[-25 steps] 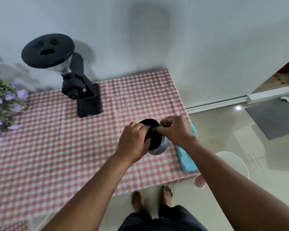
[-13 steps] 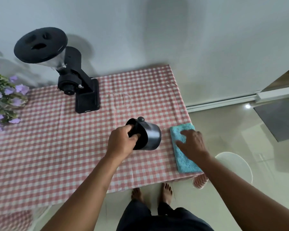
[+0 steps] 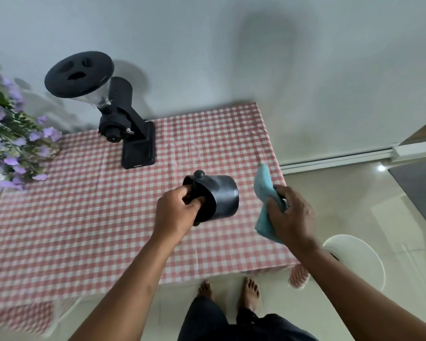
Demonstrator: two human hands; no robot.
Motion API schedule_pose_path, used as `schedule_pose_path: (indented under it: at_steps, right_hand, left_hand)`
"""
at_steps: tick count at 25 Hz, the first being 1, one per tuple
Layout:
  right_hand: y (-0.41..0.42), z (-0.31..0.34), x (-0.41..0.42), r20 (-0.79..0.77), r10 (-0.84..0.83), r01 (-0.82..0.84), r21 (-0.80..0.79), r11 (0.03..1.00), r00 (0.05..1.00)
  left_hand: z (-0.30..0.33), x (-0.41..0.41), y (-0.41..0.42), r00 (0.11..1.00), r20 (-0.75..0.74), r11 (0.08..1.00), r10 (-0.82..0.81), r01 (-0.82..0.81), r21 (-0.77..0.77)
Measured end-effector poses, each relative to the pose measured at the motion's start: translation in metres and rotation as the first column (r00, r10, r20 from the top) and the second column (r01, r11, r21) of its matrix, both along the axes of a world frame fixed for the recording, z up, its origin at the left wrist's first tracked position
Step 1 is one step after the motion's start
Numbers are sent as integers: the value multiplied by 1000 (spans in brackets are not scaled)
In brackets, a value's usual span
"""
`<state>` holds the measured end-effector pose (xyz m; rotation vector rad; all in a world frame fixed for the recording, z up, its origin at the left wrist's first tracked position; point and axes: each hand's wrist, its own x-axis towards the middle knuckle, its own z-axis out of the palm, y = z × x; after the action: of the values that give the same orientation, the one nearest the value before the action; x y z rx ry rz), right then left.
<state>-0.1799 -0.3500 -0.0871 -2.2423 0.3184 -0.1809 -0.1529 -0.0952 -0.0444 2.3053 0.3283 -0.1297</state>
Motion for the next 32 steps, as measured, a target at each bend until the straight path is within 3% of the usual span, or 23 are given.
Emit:
schedule_pose_path:
  at_steps: [3, 5, 7, 10, 13, 15, 18, 20, 22, 24, 26, 28, 30, 32]
  right_hand:
    - [40, 43, -21, 245, 234, -224, -66, 972, 941]
    - [63, 43, -24, 276, 403, -362, -187, 913, 873]
    - [71, 40, -9, 287, 460, -418, -197, 887, 840]
    - [60, 53, 24, 249, 468, -472, -46, 880, 848]
    - [44, 71, 56, 14, 468, -464, 156, 872, 884]
    - [47, 73, 52, 39, 467, -469, 99, 878, 883]
    - [59, 59, 11, 269, 507, -456, -233, 859, 819]
    - [60, 47, -12, 364, 544, -450, -316, 835, 755]
    - [57, 44, -14, 381, 534, -460, -272, 845, 755]
    - [52, 51, 8, 309, 454, -437, -127, 891, 836]
    - [38, 71, 46, 146, 360, -368, 31, 929, 922]
    - [23, 87, 75, -46, 388, -378, 148, 914, 920]
    - [23, 95, 76, -60, 437, -434, 59, 899, 897]
    - [35, 86, 51, 78, 462, -451, -122, 884, 883]
  left_hand:
    - [11, -3, -7, 999, 38, 995, -1, 5, -97]
    - [18, -6, -13, 998, 69, 985, -7, 19, -172]
    - [21, -9, -16, 995, 91, 978, -36, 54, -200]
    - [24, -15, -17, 987, 134, 985, -85, 104, -138]
    - [26, -20, -18, 983, 163, 984, -84, 107, -141]
    - [28, -18, -19, 985, 166, 982, -57, 85, -170]
    - [34, -10, -21, 986, 168, 973, -8, 46, -227]
    - [38, -6, -22, 985, 174, 964, 2, 44, -262]
    - [39, -5, -20, 985, 174, 957, -11, 61, -284]
    - [40, -6, -20, 985, 167, 950, -38, 88, -300]
    - [41, -9, -21, 977, 191, 956, -94, 142, -256]
    - [44, -13, -26, 969, 216, 958, -123, 173, -230]
    - [46, -11, -29, 972, 216, 956, -96, 150, -250]
    - [45, -7, -28, 977, 208, 953, -51, 110, -281]
